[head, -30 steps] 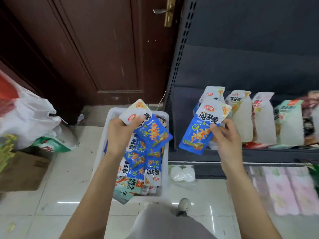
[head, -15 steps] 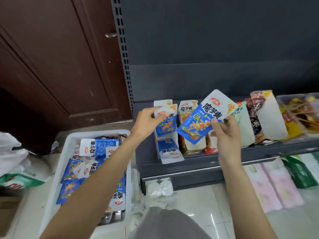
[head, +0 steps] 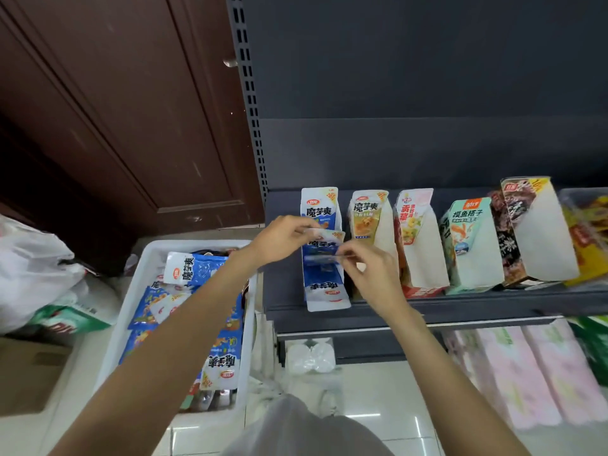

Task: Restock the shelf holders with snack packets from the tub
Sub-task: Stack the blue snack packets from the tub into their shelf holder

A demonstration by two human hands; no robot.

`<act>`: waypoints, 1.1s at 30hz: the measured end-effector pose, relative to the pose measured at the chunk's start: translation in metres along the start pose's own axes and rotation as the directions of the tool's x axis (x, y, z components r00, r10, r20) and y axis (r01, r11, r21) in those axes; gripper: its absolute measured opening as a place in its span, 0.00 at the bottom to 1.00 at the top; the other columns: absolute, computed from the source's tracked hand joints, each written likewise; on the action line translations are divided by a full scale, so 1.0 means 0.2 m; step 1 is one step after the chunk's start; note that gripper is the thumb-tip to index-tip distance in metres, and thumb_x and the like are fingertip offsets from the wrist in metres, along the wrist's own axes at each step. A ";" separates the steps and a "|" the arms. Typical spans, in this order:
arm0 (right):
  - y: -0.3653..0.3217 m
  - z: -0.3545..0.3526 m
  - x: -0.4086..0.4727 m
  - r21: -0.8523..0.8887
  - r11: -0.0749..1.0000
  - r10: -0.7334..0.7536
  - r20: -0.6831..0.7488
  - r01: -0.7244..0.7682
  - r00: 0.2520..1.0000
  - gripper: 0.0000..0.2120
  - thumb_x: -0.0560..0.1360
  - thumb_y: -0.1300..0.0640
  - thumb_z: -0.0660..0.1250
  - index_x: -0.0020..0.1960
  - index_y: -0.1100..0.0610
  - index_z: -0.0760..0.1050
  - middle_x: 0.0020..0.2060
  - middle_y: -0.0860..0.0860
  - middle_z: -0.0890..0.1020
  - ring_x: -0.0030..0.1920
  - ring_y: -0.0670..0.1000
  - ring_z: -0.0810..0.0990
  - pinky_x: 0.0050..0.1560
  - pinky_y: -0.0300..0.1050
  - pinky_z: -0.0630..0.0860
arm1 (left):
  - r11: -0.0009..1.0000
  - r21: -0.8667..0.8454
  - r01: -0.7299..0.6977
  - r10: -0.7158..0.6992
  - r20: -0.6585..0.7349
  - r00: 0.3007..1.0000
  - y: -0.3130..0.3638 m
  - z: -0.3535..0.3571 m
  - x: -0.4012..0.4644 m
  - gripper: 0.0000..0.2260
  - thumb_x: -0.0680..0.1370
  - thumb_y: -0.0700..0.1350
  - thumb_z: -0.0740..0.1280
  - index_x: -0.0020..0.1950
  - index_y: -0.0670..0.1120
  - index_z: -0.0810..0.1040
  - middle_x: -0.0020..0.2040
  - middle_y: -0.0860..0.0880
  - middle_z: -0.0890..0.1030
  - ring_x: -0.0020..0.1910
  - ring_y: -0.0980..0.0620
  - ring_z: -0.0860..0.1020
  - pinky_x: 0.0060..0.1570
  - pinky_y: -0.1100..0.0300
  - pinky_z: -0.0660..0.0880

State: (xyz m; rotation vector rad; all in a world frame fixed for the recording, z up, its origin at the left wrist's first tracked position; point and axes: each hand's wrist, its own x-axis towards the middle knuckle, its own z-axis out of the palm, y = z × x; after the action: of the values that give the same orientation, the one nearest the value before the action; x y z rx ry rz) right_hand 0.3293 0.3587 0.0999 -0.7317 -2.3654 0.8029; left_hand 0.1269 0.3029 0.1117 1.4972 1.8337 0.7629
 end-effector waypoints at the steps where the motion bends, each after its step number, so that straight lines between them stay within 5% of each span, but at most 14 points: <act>1: 0.01 0.02 -0.01 -0.063 0.998 -0.025 0.036 0.027 0.999 0.04 0.72 0.64 0.71 0.47 0.59 0.80 0.45 0.52 0.83 0.45 0.47 0.80 0.45 0.40 0.78 | 1.000 -0.022 -0.003 0.003 0.029 1.000 0.00 0.00 -0.01 0.09 0.80 0.45 0.64 0.57 0.44 0.81 0.51 0.50 0.83 0.53 0.54 0.80 0.55 0.61 0.75; 7: 0.06 0.03 -0.11 -0.357 0.931 -0.065 0.026 0.070 0.998 0.09 0.67 0.64 0.75 0.48 0.59 0.84 0.44 0.55 0.82 0.46 0.57 0.78 0.45 0.50 0.79 | 0.995 -0.095 0.015 -0.004 0.109 0.994 -0.02 0.05 -0.11 0.10 0.79 0.44 0.65 0.58 0.45 0.81 0.53 0.50 0.83 0.53 0.58 0.80 0.56 0.66 0.74; 12: 0.04 0.00 -0.18 -0.240 0.968 0.087 0.062 -0.070 0.994 0.10 0.73 0.54 0.72 0.52 0.57 0.83 0.49 0.52 0.80 0.51 0.51 0.75 0.50 0.46 0.73 | 0.997 -0.079 -0.013 0.020 0.093 0.996 -0.04 0.14 -0.22 0.10 0.78 0.41 0.66 0.59 0.49 0.81 0.55 0.53 0.83 0.54 0.59 0.79 0.57 0.69 0.73; 17: -0.03 -0.08 -0.23 -0.114 0.988 0.101 -0.028 -0.104 0.994 0.08 0.73 0.64 0.69 0.51 0.58 0.82 0.49 0.52 0.80 0.52 0.53 0.77 0.52 0.48 0.74 | 0.987 -0.153 -0.040 0.042 0.015 0.999 -0.04 0.18 -0.35 0.12 0.77 0.39 0.68 0.59 0.46 0.80 0.56 0.53 0.82 0.56 0.60 0.78 0.61 0.63 0.73; 20: -0.16 -0.10 -0.21 -0.130 0.991 0.016 -0.106 -0.030 0.994 0.10 0.75 0.60 0.63 0.53 0.58 0.81 0.48 0.52 0.82 0.51 0.52 0.77 0.51 0.49 0.75 | 0.974 -0.201 -0.104 0.047 -0.269 0.962 -0.03 0.16 -0.47 0.07 0.78 0.45 0.66 0.55 0.49 0.81 0.48 0.61 0.83 0.50 0.64 0.79 0.50 0.72 0.72; 24: -0.39 0.02 -0.16 -0.009 0.995 -0.100 -0.061 0.100 0.993 0.11 0.78 0.56 0.62 0.54 0.58 0.79 0.47 0.50 0.82 0.49 0.43 0.77 0.48 0.36 0.74 | 0.968 -0.214 -0.127 -0.084 -0.761 0.644 -0.10 0.11 -0.73 0.10 0.79 0.52 0.60 0.46 0.50 0.79 0.41 0.58 0.80 0.37 0.58 0.77 0.33 0.67 0.71; 27: -0.50 0.24 -0.14 0.033 0.988 -0.154 0.186 0.151 0.970 0.08 0.77 0.60 0.64 0.54 0.56 0.79 0.46 0.49 0.82 0.45 0.47 0.79 0.44 0.43 0.78 | 0.972 -0.236 0.022 -0.216 -0.843 0.493 -0.27 0.13 -0.96 0.08 0.79 0.51 0.61 0.46 0.51 0.77 0.38 0.55 0.80 0.36 0.58 0.78 0.34 0.66 0.72; 30: -0.54 0.53 -0.14 0.009 0.988 -0.142 0.451 0.155 0.881 0.10 0.77 0.61 0.64 0.56 0.55 0.79 0.50 0.49 0.82 0.49 0.50 0.79 0.47 0.49 0.77 | 0.880 -0.236 0.411 -0.440 -0.729 0.524 -0.51 0.15 -1.15 0.04 0.77 0.46 0.66 0.51 0.50 0.77 0.42 0.52 0.81 0.43 0.52 0.80 0.40 0.58 0.74; 33: -0.52 0.81 -0.15 -0.072 0.987 -0.067 0.637 0.146 0.768 0.15 0.78 0.57 0.63 0.64 0.55 0.74 0.61 0.50 0.76 0.62 0.51 0.74 0.59 0.47 0.73 | 0.734 -0.120 0.668 -0.604 -0.565 0.562 -0.71 0.20 -1.28 0.16 0.75 0.47 0.69 0.62 0.45 0.76 0.58 0.44 0.78 0.59 0.43 0.74 0.55 0.50 0.72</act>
State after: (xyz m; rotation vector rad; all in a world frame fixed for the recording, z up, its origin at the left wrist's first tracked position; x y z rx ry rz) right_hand 0.2166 0.2077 0.0488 -0.3894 -3.0518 0.9807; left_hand 0.1080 0.0277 0.0071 0.5220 2.6813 0.7842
